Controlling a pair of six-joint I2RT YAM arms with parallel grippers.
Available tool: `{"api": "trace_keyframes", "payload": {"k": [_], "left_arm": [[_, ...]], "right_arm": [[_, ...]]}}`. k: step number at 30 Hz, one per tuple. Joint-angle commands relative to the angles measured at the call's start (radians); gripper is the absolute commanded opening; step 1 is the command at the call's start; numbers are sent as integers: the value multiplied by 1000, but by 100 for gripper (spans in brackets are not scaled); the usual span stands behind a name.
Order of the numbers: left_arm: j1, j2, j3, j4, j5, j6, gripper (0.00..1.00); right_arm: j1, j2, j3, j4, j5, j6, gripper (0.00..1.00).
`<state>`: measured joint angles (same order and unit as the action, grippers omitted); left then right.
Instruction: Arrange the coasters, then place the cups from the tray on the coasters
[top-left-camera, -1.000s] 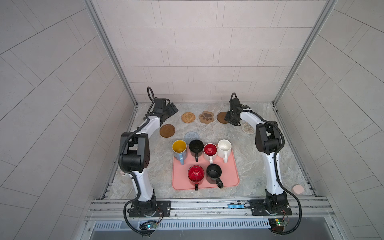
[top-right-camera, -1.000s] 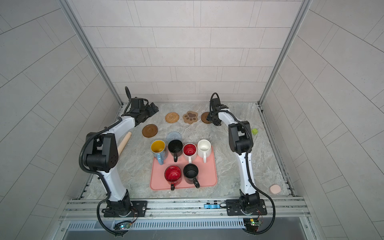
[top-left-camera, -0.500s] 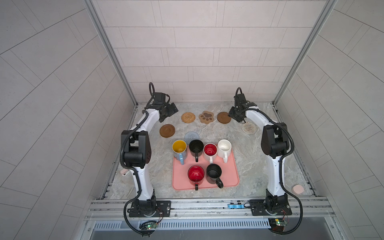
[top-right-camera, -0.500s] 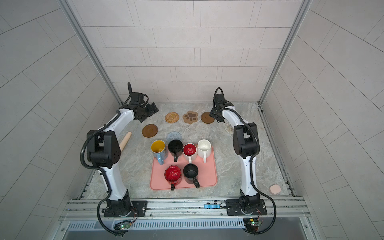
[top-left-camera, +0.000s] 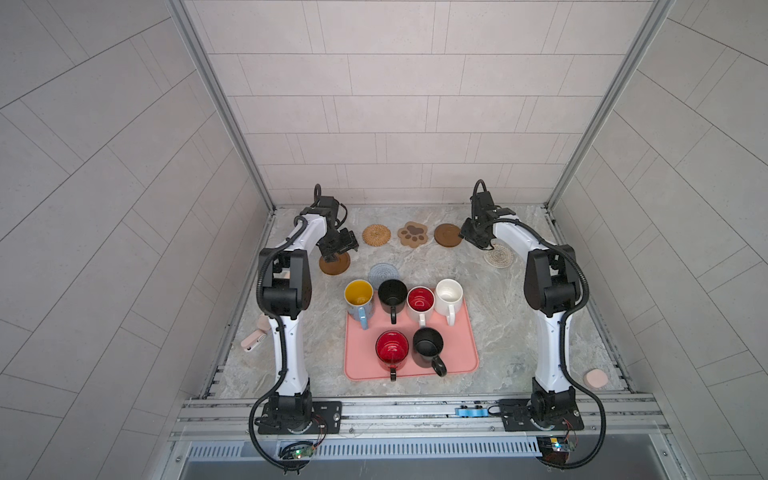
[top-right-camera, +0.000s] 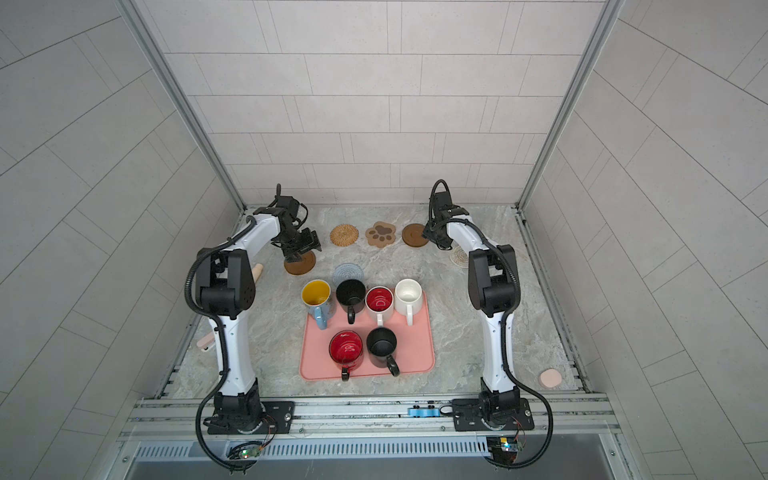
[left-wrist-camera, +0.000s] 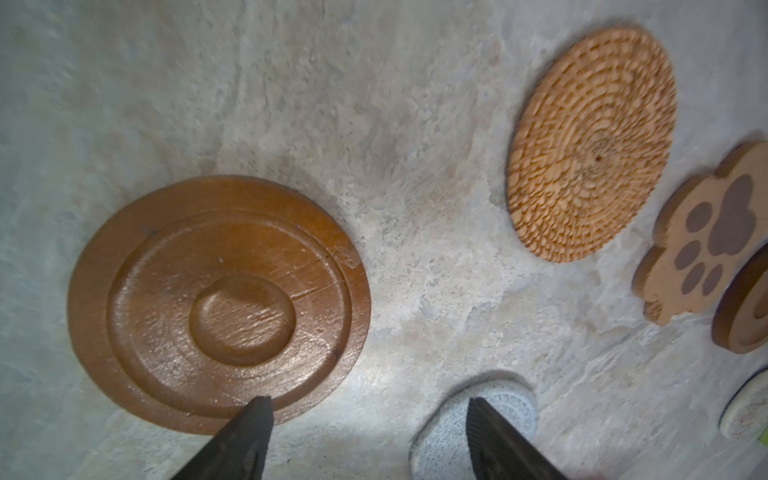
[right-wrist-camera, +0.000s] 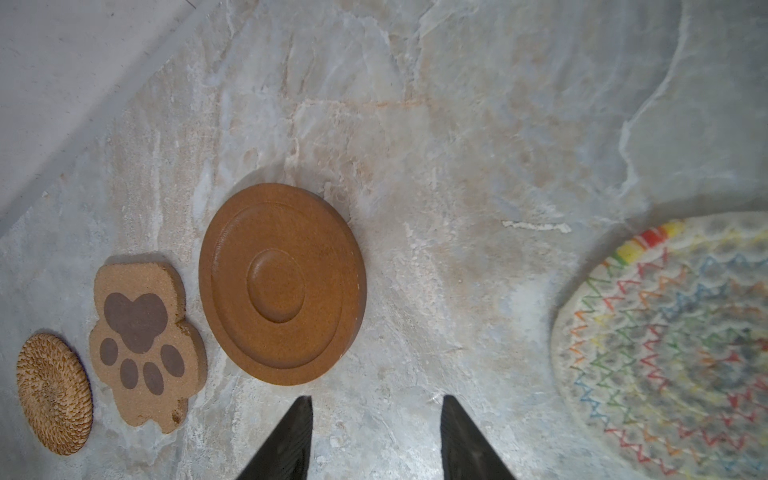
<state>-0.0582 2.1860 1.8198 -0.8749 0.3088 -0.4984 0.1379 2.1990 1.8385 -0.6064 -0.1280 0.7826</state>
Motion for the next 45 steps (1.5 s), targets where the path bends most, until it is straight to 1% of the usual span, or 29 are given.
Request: {"api": "trace_keyframes", "payload": {"k": [1,12,14,16,19,24,27,29,36,41,45], "left_arm": [[4,13,38,-79,13,50,81],[-6,8,78,-87,46,95,81],[-8,14,77,-93,43,93,81],[-7,16,75,-97,43,93,81],[-6,13,75,-94,32,90,81],[-8,-5,54,-76,22,71,81],[-6,-19,23,-62,18,62,81],[-5,-26,10,-53,15,54,81],[-4,-51,-4,-23,8,40,81],[-2,-58,-9,-20,9,37,81],[-1,-70,-19,-14,10,37,81]], "right_arm": [[-5,-38,0,-12,9,12,52],[6,-15,56,-44,-28,-17,52],[8,-12,62,-37,-50,-26,52],[16,3,83,-34,-106,-53,52],[48,67,190,-103,-209,-124,52],[145,220,459,-303,-330,-262,51],[205,295,566,-349,-409,-297,50],[237,324,598,-347,-459,-305,50],[328,371,614,-322,-595,-352,48],[372,415,640,-372,-630,-393,48],[397,442,641,-436,-603,-423,48]]}}
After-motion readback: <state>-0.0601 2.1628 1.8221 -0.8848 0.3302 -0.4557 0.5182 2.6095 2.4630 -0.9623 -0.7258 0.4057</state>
